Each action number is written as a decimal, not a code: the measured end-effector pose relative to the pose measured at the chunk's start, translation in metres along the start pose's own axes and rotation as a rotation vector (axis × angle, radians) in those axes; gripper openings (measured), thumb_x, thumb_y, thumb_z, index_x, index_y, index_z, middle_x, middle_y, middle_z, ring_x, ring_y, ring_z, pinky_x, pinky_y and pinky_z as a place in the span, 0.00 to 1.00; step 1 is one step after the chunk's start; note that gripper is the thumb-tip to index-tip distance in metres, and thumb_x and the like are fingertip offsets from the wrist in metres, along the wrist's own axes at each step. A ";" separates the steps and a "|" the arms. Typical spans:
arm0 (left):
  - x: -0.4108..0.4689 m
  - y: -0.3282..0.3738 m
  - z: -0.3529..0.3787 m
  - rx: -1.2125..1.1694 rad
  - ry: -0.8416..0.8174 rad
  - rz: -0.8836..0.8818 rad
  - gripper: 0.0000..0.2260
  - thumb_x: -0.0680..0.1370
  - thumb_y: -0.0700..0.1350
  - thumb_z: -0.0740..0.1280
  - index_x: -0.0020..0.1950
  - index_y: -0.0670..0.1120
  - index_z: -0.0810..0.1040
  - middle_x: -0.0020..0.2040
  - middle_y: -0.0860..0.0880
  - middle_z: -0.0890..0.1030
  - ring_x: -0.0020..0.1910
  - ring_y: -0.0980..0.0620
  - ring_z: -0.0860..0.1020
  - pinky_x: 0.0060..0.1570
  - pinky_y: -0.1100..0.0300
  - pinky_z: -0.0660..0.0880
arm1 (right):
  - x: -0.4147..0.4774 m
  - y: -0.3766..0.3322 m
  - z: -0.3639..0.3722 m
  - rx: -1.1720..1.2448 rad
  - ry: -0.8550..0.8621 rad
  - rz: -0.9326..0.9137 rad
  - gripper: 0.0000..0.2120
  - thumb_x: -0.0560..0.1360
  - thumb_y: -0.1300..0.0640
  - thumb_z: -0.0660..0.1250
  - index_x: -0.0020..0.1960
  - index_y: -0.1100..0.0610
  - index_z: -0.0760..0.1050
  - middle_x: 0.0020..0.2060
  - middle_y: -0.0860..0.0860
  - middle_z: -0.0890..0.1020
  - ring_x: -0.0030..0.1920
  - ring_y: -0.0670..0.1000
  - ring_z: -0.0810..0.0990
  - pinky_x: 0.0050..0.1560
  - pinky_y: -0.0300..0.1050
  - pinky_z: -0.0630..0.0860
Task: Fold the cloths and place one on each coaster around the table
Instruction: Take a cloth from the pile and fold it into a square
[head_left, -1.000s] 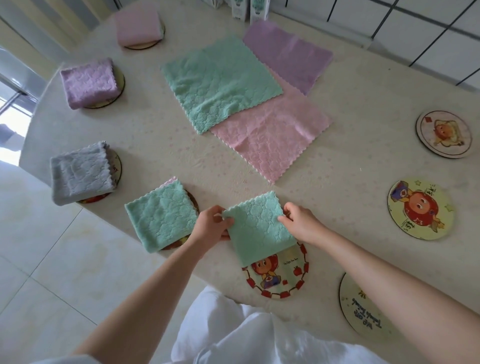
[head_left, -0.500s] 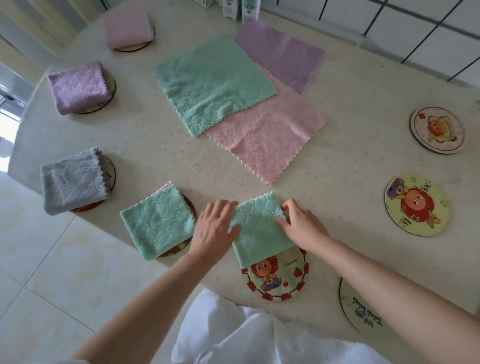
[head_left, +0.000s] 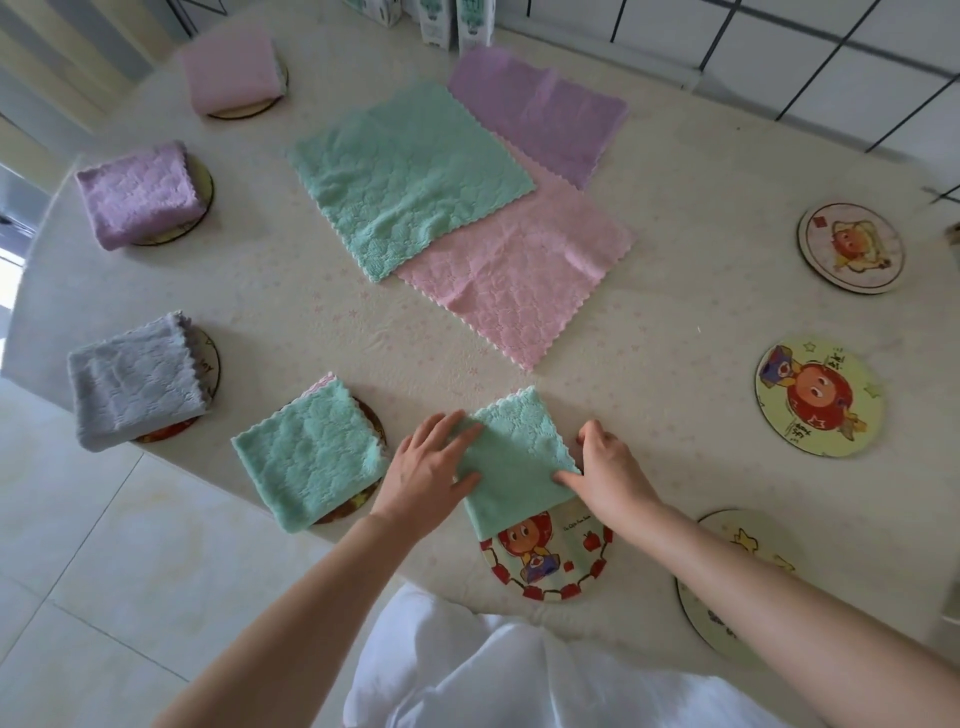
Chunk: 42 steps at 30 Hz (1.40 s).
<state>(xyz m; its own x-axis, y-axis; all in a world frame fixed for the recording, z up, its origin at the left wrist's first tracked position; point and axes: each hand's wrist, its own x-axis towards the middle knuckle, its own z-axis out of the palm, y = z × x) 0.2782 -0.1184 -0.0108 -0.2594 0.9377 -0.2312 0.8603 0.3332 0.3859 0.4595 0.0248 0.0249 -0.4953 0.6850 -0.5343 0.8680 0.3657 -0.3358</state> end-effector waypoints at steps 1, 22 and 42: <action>0.004 0.000 -0.003 -0.023 0.036 -0.015 0.26 0.74 0.51 0.70 0.71 0.50 0.70 0.69 0.48 0.71 0.66 0.44 0.68 0.64 0.44 0.70 | -0.001 0.000 0.000 0.018 0.001 0.023 0.24 0.72 0.53 0.72 0.58 0.62 0.64 0.52 0.58 0.76 0.46 0.53 0.76 0.47 0.43 0.75; 0.003 0.023 -0.045 -1.332 -0.140 -0.802 0.12 0.72 0.32 0.70 0.55 0.36 0.75 0.52 0.39 0.81 0.50 0.42 0.81 0.51 0.48 0.79 | -0.041 0.022 -0.005 0.776 -0.089 0.299 0.09 0.71 0.55 0.72 0.49 0.54 0.77 0.45 0.50 0.82 0.45 0.50 0.81 0.50 0.47 0.79; -0.038 0.058 0.020 -1.081 0.090 -0.839 0.04 0.75 0.36 0.68 0.48 0.42 0.78 0.47 0.42 0.81 0.46 0.44 0.82 0.45 0.52 0.82 | -0.085 0.076 0.050 0.659 0.106 0.287 0.09 0.71 0.62 0.72 0.48 0.55 0.75 0.41 0.48 0.80 0.45 0.51 0.80 0.50 0.48 0.78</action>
<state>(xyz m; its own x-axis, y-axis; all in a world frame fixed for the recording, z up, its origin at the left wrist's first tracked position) 0.3469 -0.1364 0.0028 -0.5909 0.4079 -0.6960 -0.3245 0.6697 0.6680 0.5664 -0.0372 0.0061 -0.2164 0.7665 -0.6047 0.7456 -0.2701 -0.6092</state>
